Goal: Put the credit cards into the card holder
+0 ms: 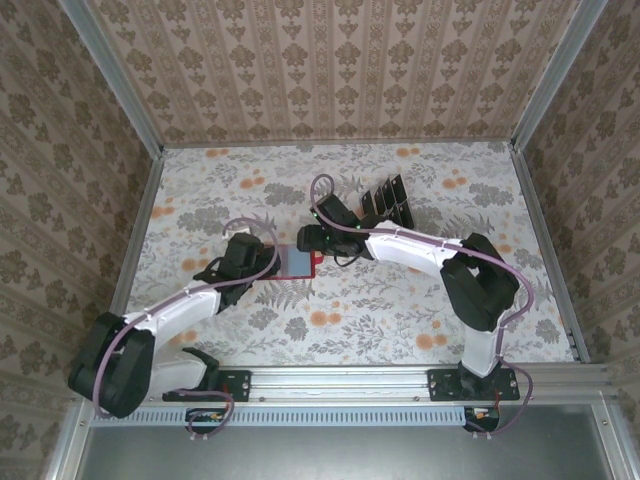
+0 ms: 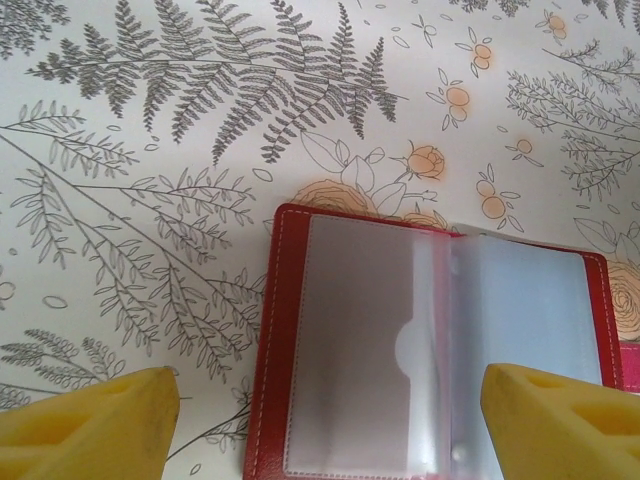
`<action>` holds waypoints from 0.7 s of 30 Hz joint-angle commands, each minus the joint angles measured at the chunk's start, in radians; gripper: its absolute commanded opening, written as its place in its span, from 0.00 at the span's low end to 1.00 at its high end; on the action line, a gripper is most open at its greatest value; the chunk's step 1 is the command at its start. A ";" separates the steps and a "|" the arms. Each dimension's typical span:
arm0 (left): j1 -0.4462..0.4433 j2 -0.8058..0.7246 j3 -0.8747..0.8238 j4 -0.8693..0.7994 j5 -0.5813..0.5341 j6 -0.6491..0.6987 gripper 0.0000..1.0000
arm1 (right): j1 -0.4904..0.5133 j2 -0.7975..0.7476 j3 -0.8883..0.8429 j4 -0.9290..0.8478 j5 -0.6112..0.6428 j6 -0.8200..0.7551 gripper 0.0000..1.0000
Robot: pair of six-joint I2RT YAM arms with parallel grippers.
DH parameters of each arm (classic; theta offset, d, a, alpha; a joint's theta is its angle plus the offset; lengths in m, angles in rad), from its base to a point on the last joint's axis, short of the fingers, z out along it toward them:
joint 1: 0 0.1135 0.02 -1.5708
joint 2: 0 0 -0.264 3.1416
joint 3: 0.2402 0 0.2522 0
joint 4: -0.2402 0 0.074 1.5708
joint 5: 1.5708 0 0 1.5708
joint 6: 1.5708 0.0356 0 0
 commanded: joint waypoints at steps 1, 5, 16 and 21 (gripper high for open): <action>0.008 0.028 0.046 0.005 0.030 0.031 0.81 | 0.002 0.033 -0.008 -0.068 0.095 -0.041 0.71; 0.008 0.045 0.058 0.005 0.039 0.033 0.81 | 0.003 0.076 0.006 -0.053 0.091 -0.047 0.63; 0.008 0.037 0.041 0.003 0.047 0.019 0.81 | 0.000 0.146 0.053 -0.061 0.094 -0.110 0.26; 0.007 0.034 0.039 0.004 0.051 0.017 0.81 | -0.001 0.127 0.037 -0.065 0.094 -0.152 0.13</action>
